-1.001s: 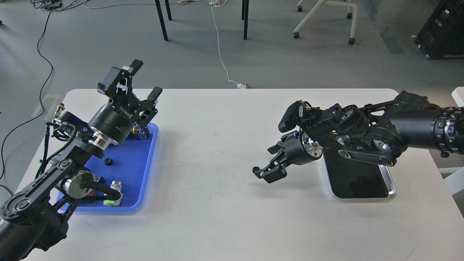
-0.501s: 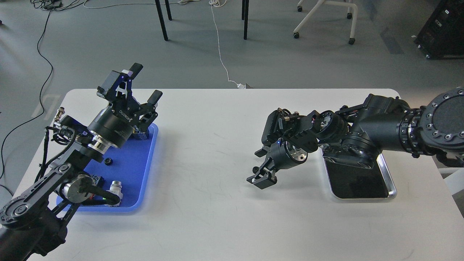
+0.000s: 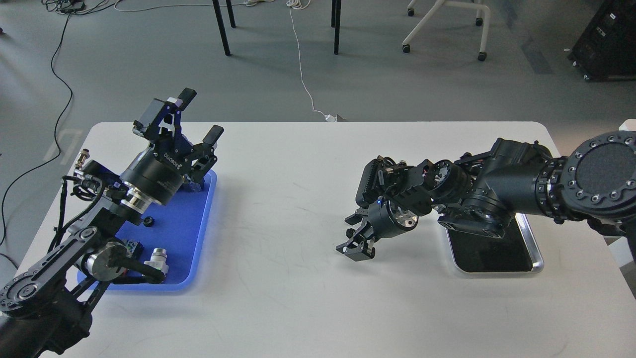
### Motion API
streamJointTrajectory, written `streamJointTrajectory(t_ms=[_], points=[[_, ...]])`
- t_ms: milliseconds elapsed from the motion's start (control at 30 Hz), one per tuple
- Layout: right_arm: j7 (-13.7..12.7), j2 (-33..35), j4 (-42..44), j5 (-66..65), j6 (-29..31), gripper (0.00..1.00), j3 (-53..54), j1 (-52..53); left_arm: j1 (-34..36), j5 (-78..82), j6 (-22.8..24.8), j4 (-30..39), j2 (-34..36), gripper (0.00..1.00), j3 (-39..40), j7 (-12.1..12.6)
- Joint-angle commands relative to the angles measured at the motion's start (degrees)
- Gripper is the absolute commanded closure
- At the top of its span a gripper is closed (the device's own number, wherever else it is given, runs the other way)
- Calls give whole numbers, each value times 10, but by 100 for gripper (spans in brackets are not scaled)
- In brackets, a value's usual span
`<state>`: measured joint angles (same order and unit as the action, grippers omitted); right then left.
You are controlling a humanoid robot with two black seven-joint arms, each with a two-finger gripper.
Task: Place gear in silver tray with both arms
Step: 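Reach the right gripper to the black gear on the table and grasp it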
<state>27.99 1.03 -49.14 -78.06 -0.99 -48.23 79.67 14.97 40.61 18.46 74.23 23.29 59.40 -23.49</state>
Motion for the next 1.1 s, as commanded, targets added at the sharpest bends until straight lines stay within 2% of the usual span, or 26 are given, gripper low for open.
streamJointTrajectory(t_ms=[0,234,634,901,1068], points=[[0,-1,2,-1,1,36,-1,-2,-2,0,0,0,0,2,1,0],[0,-1,6,-1,1,37,-5,-4,-5,0,0,1,0,2,1,0],[0,1,7,-1,3,69,-12,-6,-6,0,0,1,0,2,5,0],[0,5,6,0,3,77,-12,-3,-6,0,0,2,0,2,5,0],[0,22,1,0,3,77,-12,6,-6,0,0,6,0,2,5,0]])
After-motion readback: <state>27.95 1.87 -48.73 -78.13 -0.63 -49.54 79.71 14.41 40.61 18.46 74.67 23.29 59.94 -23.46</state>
